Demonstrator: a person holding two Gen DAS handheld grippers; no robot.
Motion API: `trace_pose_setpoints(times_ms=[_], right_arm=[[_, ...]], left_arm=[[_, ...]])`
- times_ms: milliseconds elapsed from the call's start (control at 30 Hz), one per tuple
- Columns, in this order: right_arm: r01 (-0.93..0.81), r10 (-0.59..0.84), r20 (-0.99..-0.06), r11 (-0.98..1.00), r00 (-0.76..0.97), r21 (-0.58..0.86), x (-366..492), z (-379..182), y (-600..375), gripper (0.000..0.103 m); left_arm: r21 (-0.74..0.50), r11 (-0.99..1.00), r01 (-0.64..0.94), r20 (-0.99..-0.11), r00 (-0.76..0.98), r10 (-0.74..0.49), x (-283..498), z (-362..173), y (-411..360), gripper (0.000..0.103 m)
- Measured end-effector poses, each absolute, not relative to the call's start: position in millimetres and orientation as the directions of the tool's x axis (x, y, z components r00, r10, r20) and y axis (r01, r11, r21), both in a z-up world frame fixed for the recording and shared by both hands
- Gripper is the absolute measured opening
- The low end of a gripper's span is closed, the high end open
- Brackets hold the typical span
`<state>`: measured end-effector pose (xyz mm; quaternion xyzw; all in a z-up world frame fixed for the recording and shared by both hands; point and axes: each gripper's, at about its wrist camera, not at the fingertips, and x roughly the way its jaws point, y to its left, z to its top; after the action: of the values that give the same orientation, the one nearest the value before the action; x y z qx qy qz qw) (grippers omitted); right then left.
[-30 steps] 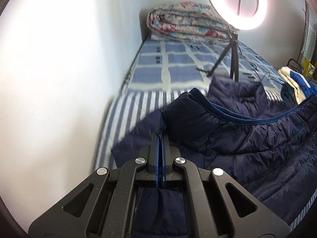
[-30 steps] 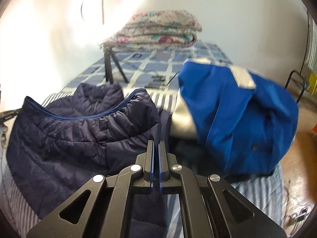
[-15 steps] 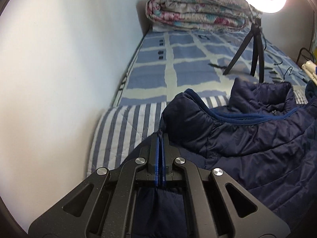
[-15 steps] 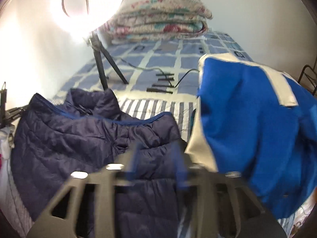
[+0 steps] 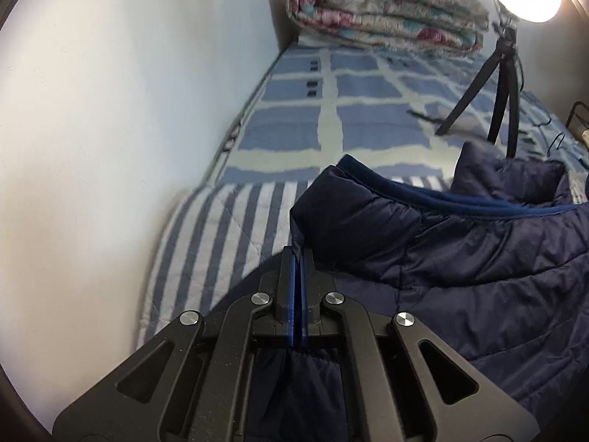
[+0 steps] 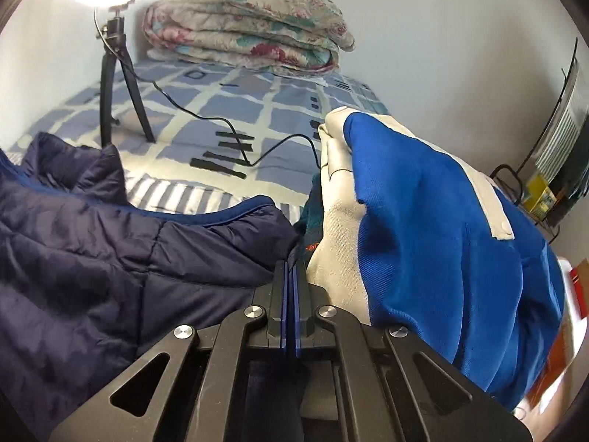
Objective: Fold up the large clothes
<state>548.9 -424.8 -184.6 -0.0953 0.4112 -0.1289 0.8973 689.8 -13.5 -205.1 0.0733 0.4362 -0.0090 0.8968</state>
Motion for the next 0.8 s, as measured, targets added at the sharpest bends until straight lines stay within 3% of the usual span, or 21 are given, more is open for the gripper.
trace_pose_setpoints(times_ms=[133, 200, 267, 533, 567, 600, 633, 800], right_arm=[[0.121, -0.295, -0.742, 0.952, 0.602, -0.281, 548, -185, -417, 0.005], [0.142, -0.262, -0.741, 0.965, 0.619, -0.222, 539, -172, -422, 0.014], [0.145, -0.199, -0.732, 0.980, 0.651, -0.137, 525, -158, -428, 0.019], [-0.021, 0.043, -0.622, 0.999, 0.782, 0.044, 422, -105, -403, 0.019], [-0.037, 0.078, -0.603, 0.996, 0.794, 0.080, 404, -100, -400, 0.025], [-0.049, 0.109, -0.592, 0.992, 0.798, 0.117, 388, -97, -397, 0.039], [-0.054, 0.129, -0.592, 0.988, 0.795, 0.143, 378, -95, -396, 0.043], [-0.072, 0.162, -0.608, 0.983, 0.777, 0.170, 327, -91, -386, 0.045]], left_arm=[[0.136, 0.988, 0.070, -0.790, 0.609, 0.065, 689, -206, -16, 0.003], [0.106, 0.993, 0.056, -0.774, 0.632, 0.048, 679, -192, -12, 0.015], [0.095, 0.993, 0.070, -0.753, 0.657, 0.026, 666, -176, -12, 0.019], [0.005, 0.946, 0.325, -0.720, 0.657, -0.222, 563, -110, -66, 0.019], [-0.002, 0.938, 0.346, -0.724, 0.647, -0.240, 554, -108, -73, 0.019], [-0.007, 0.924, 0.382, -0.729, 0.630, -0.266, 539, -107, -85, 0.019], [-0.014, 0.911, 0.412, -0.732, 0.617, -0.290, 526, -107, -95, 0.019], [-0.014, 0.888, 0.461, -0.753, 0.579, -0.312, 502, -123, -134, 0.020]])
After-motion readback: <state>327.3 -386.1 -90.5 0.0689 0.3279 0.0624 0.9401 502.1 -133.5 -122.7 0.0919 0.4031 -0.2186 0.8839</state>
